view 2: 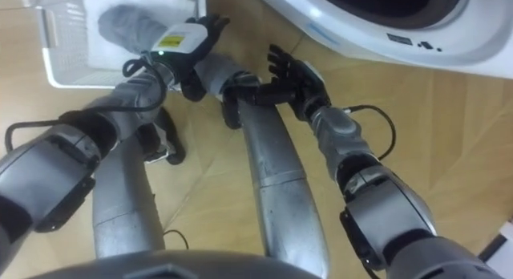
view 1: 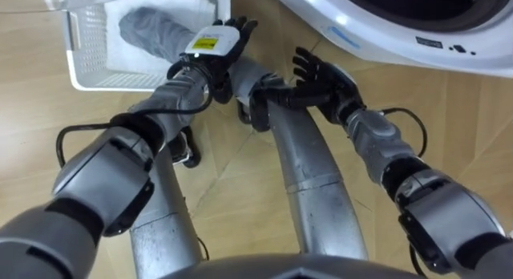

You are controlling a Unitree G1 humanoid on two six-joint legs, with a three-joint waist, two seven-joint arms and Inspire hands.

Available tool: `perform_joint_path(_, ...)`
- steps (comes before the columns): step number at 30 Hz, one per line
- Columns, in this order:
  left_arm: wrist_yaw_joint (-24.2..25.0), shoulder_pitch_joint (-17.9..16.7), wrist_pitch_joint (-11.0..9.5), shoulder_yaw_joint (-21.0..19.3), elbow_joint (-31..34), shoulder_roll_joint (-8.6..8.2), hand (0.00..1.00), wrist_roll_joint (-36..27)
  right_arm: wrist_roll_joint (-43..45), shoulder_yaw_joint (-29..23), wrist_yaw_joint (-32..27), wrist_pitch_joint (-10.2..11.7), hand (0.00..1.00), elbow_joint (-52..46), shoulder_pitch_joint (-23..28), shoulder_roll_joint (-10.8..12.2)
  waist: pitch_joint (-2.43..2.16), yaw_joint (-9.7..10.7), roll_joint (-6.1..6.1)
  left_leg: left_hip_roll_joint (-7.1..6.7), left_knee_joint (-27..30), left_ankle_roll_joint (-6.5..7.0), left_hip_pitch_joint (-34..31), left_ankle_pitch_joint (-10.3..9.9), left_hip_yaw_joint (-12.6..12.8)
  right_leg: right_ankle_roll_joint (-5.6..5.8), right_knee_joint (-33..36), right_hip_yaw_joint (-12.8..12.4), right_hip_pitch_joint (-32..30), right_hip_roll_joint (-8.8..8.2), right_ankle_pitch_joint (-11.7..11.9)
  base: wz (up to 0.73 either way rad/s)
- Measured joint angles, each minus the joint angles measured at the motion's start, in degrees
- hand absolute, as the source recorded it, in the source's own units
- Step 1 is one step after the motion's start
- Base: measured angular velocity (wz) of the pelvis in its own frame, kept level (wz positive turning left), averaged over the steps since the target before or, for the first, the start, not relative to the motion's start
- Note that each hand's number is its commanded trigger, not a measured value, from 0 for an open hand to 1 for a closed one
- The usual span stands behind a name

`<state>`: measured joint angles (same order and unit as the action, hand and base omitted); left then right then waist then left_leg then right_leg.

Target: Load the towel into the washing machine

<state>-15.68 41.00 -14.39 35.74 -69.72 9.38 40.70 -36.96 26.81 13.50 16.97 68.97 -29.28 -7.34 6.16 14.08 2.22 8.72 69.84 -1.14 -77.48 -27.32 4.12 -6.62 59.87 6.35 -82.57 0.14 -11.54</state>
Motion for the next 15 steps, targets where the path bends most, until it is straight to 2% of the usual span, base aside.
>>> perform_joint_path(1,0.0,0.0,0.0,1.1,-0.1,0.47,0.11,0.0,0.0,0.0,-0.3,0.0,0.00,0.0,0.0,0.0,-0.01,0.2,0.03,0.10,0.0,0.02,0.0,-0.1,0.0,-0.20,0.0,0.1,0.0,0.00,-0.1,-0.04)
perform_joint_path(2,0.0,0.0,0.0,1.7,-0.1,0.68,0.73,0.0,0.0,0.0,-0.4,0.0,0.00,0.0,0.0,0.0,-0.01,0.4,0.03,0.21,-0.1,0.16,0.0,-0.2,0.0,-0.21,0.0,0.2,0.0,0.04,-0.3,0.00)
perform_joint_path(3,0.0,0.0,0.0,1.8,-0.1,0.69,1.00,0.0,0.0,0.0,-0.4,0.0,0.00,0.0,0.0,0.0,-0.01,0.4,0.03,0.29,-0.1,0.28,0.0,-0.3,0.0,-0.23,0.0,0.3,0.0,0.07,-0.4,0.00)
perform_joint_path(9,1.0,0.8,0.0,4.0,-0.1,0.90,1.00,-0.2,0.1,0.1,-0.4,0.0,0.00,0.0,-0.7,0.0,-0.02,0.8,0.28,0.51,-0.1,0.49,-0.8,-0.8,0.0,-0.05,0.0,0.5,-0.8,0.07,-1.0,0.00)
perform_joint_path(15,3.0,1.1,0.0,5.6,-0.1,2.40,1.00,-0.2,1.5,0.1,-0.8,0.0,0.00,-0.1,-1.0,0.4,-0.01,1.2,1.91,0.50,-0.1,0.49,-0.9,-0.9,0.0,0.01,0.0,0.5,-0.9,0.05,-1.1,0.00)
